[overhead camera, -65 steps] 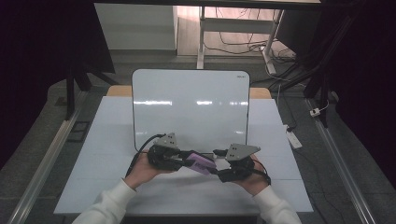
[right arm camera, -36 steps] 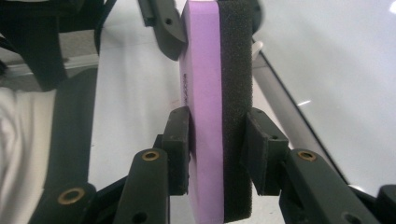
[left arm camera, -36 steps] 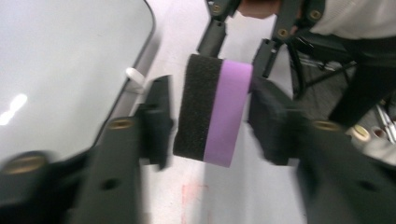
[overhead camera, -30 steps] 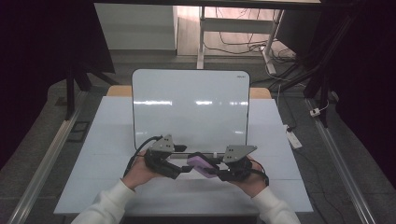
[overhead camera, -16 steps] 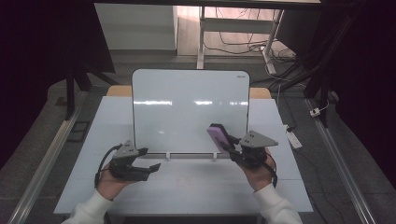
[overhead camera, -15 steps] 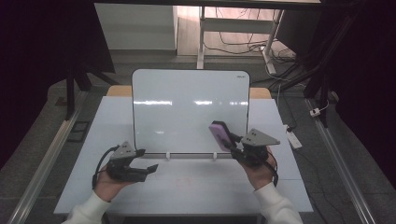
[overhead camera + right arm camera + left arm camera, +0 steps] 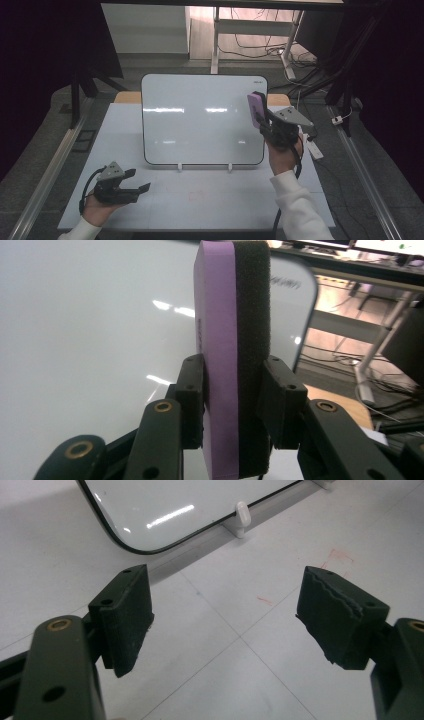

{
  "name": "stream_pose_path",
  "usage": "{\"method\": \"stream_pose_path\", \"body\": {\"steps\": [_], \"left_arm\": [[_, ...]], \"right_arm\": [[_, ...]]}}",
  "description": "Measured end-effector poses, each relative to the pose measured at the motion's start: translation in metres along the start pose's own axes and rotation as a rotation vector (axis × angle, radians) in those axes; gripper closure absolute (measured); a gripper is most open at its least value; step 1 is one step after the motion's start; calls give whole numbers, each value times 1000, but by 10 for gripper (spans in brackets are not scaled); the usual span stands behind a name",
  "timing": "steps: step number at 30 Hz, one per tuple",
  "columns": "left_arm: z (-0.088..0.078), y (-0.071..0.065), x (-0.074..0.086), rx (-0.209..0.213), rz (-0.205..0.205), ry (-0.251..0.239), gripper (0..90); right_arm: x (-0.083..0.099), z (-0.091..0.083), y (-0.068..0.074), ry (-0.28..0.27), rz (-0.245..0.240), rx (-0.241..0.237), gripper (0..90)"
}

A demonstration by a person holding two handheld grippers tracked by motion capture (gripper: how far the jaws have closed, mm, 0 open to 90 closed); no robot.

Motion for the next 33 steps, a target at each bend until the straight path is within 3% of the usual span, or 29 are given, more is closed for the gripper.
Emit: {"method": "stream_pose_path", "body": {"steps": [6,12,20,28,33], "left_arm": [[1,2,2,1,-8,2,227],[1,3,2,3,-10,1,227],[1,3,3,4,-12,1,227],[0,4,4,5,-15,-2,228],[0,4,4,6,-13,0,229]], "right_arm": [[-14,16,-8,15,18,80,639],[-19,29,-11,51,29,129,637],[-22,45,-12,84,-1,199,635],[-25,54,-6,82,-16,227,629],[-26,54,-3,72,-4,191,558]]}}
Point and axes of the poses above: each handheld gripper's, and its own axes: z roughly forward along the jaws, x roughly out of its underside, y roughly to its left, the point moved 10 cm from there along z, roughly forward along the jaws, and after that the axes turned 15 degrees about x, right-handed, at the moved point
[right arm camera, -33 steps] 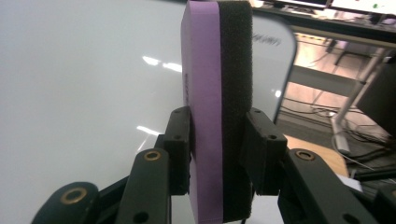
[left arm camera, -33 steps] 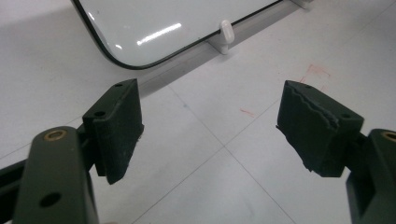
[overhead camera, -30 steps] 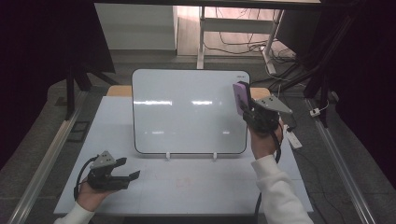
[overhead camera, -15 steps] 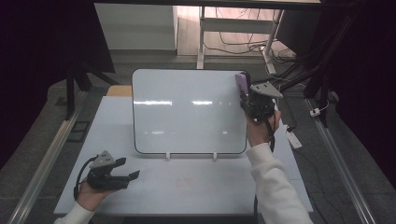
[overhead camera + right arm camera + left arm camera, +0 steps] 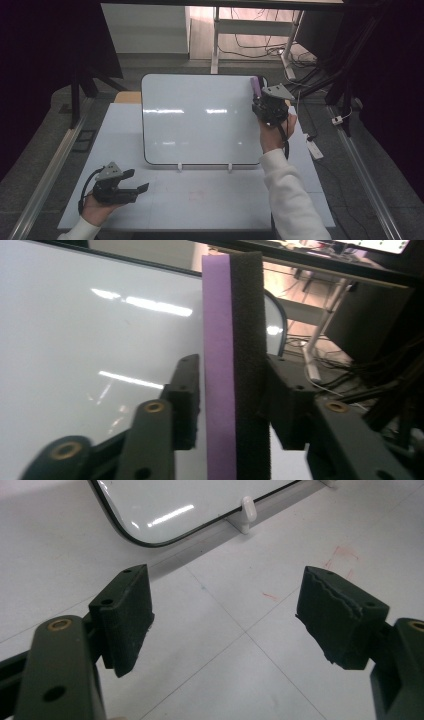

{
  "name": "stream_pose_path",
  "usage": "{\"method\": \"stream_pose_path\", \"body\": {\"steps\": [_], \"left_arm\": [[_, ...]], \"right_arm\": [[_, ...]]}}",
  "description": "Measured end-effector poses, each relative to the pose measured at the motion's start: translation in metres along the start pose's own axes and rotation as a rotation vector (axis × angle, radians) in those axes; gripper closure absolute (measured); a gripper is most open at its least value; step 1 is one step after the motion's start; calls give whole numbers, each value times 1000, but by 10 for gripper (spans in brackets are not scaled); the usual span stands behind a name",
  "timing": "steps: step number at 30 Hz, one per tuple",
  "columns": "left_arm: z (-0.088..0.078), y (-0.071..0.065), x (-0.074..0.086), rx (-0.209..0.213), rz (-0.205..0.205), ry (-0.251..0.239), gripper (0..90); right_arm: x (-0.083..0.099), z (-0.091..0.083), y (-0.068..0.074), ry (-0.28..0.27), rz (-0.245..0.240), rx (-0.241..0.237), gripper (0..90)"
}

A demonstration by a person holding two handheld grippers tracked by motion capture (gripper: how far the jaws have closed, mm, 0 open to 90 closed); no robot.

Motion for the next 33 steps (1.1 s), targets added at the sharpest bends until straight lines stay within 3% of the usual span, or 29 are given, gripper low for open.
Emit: {"method": "stream_pose_path", "body": {"steps": [8,18,26,33], "left_arm": [[0,0,0,1,1,2,230],[0,0,0,0,1,-1,230],[1,1,-1,0,4,-3,229],[2,2,-2,-4,5,-2,230]], "right_arm": [[2,-8,-1,-11,55,-102,468],[16,-31,-10,-72,34,-228,391],[50,-53,-18,-69,-19,-318,376],[90,-72,-23,-42,-36,-413,370]]}}
Point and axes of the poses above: each handheld gripper's, and its own axes: z roughly forward along the jaws, x roughly out of its underside, y roughly to its left, the point moved 10 cm from there along z, roughly forward along the jaws, and after that the axes turned 15 degrees about x, right-handed, at the moved point
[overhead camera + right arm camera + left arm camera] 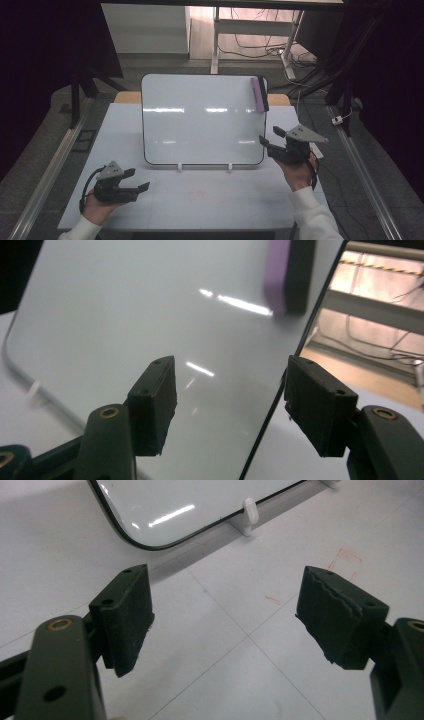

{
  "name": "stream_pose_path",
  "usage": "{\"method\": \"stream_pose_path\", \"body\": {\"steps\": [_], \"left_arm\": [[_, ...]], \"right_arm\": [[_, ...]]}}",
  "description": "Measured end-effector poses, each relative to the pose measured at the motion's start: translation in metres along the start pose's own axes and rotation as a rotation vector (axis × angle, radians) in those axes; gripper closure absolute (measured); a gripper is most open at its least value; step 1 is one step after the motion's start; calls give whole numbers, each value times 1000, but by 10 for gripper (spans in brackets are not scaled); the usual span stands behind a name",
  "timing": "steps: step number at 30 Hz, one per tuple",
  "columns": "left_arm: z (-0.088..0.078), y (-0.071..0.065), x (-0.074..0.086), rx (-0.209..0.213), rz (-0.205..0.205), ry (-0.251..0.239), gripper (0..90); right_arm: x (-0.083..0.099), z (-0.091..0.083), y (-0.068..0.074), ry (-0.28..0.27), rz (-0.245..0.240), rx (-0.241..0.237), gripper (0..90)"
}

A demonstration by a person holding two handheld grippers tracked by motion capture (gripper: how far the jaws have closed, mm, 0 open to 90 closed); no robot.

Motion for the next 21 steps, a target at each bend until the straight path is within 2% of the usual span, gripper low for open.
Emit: {"method": "stream_pose_path", "body": {"steps": [7,11,16,21], "left_arm": [[1,0,-1,-1,3,-2,230],[2,1,-1,-3,4,-1,229],[1,1,-1,-5,3,-5,228],[1,1,-1,-5,7,-3,228]], "right_arm": [[44,-16,10,47,-25,-78,370],[63,-21,12,72,-34,-94,370],[82,-24,10,93,-49,-115,372],[88,-25,6,97,-44,-124,373]]}}
Point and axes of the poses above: each handheld gripper's, and its own axes: z roughly forward along the jaws, x roughly out of its underside, y roughly to its left, the point moved 10 cm from there along z, roughly forward along the jaws, and after that the axes turned 15 degrees about x, right-handed, at the moved point
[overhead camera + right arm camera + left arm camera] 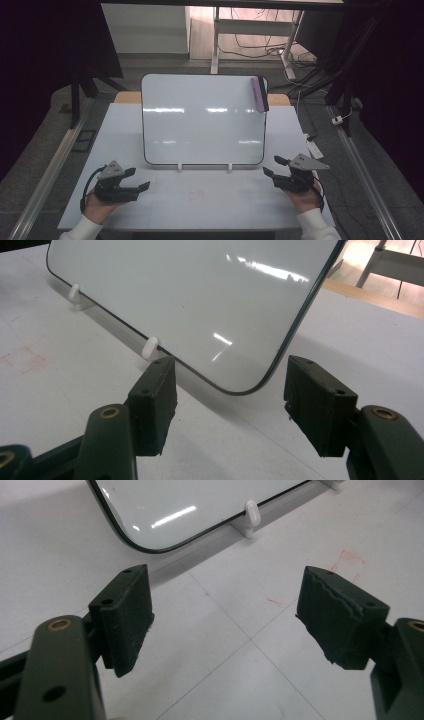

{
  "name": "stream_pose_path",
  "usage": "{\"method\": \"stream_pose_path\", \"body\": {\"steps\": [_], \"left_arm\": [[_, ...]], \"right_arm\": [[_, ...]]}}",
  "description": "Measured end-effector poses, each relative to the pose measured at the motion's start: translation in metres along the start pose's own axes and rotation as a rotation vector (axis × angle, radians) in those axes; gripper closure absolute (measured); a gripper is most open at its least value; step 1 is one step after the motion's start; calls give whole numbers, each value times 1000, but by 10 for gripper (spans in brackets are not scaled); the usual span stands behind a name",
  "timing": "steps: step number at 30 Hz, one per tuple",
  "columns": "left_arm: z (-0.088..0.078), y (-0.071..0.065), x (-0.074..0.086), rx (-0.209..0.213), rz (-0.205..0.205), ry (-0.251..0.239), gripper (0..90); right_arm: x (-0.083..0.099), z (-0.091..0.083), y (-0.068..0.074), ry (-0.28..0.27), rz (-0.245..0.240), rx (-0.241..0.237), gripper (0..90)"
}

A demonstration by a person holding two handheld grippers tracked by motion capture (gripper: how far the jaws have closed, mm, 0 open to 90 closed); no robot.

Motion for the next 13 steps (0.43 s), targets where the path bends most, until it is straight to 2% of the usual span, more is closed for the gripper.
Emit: {"method": "stream_pose_path", "body": {"steps": [13], "left_arm": [[0,0,-1,1,3,-2,228]], "right_arm": [[8,2,4,17,-24,-5,374]]}}
Point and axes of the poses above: each handheld gripper's, and its own axes: z roughly forward along the jaws, x roughly out of its underside, y roughly to its left, the point moved 10 cm from there along z, roughly forward along the jaws, and after that the axes turned 15 degrees about x, right-handed, at the moved point
